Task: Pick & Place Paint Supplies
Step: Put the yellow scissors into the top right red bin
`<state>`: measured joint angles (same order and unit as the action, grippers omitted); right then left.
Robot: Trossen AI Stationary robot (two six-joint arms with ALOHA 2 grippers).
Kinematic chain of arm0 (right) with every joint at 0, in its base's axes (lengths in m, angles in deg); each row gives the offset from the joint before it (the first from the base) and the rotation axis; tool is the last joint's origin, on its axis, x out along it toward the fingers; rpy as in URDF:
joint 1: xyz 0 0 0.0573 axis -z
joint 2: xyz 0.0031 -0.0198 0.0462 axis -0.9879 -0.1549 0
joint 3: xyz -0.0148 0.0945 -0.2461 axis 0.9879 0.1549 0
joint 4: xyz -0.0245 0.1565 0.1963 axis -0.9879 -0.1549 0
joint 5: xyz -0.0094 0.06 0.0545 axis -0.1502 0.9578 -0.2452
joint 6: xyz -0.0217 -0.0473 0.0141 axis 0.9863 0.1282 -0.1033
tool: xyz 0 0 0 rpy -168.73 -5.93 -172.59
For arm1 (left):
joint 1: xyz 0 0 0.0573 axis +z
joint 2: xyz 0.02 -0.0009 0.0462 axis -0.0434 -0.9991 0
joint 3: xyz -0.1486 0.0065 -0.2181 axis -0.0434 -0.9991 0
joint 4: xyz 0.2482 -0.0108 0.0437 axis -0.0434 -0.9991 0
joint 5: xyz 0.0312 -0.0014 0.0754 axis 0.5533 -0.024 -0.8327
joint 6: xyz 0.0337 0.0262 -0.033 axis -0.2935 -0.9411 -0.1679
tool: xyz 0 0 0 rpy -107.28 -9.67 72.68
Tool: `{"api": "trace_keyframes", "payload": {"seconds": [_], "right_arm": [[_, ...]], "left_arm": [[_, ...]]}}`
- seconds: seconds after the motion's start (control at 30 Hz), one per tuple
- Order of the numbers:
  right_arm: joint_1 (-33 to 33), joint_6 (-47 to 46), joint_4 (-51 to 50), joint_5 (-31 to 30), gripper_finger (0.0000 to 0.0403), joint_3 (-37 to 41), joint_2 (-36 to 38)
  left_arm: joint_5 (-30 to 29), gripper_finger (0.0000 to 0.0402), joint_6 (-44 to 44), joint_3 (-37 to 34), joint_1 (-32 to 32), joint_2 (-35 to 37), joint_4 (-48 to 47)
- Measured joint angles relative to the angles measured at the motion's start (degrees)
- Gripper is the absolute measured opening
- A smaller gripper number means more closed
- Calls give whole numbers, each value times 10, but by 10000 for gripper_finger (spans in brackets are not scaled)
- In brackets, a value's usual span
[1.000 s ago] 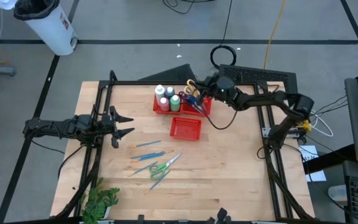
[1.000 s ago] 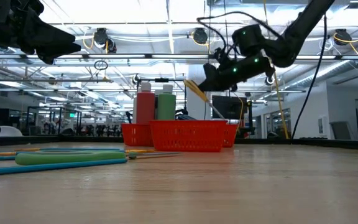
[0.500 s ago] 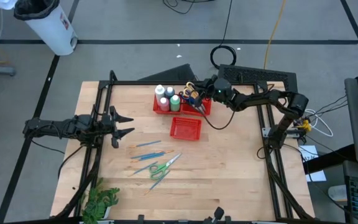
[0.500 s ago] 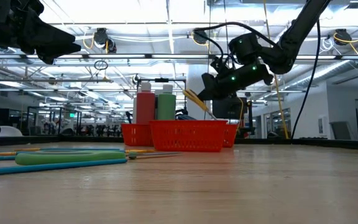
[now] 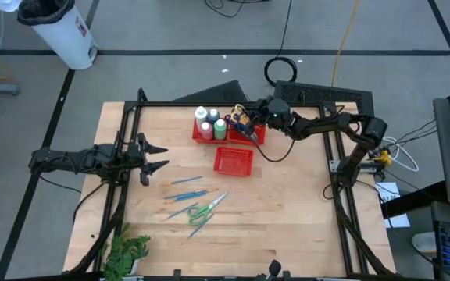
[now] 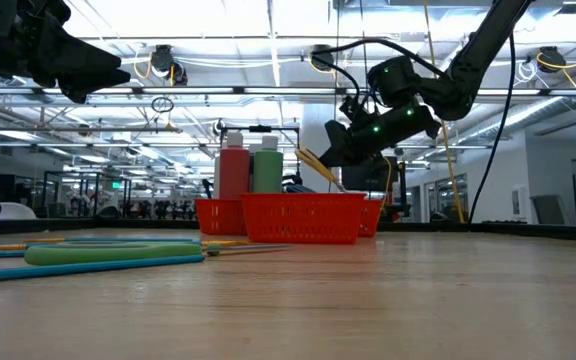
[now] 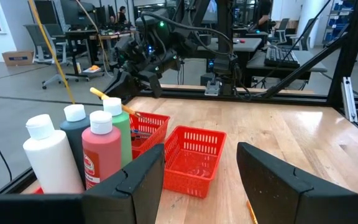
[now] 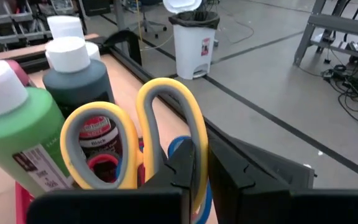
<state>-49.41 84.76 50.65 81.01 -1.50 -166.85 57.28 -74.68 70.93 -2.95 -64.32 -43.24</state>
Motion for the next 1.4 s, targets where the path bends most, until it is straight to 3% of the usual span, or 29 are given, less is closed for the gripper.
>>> {"api": "trace_keyframes", "payload": {"seconds": [0.3,0.73,1.4], "right_arm": [[-3,-16,12,0,16,1,-31],[-3,-16,21,0,39,0,-31],[-3,-14,21,0,43,0,-31]], "left_arm": [[0,209,0,0,0,0,0],[0,209,0,0,0,0,0],[0,209,0,0,0,0,0]]}}
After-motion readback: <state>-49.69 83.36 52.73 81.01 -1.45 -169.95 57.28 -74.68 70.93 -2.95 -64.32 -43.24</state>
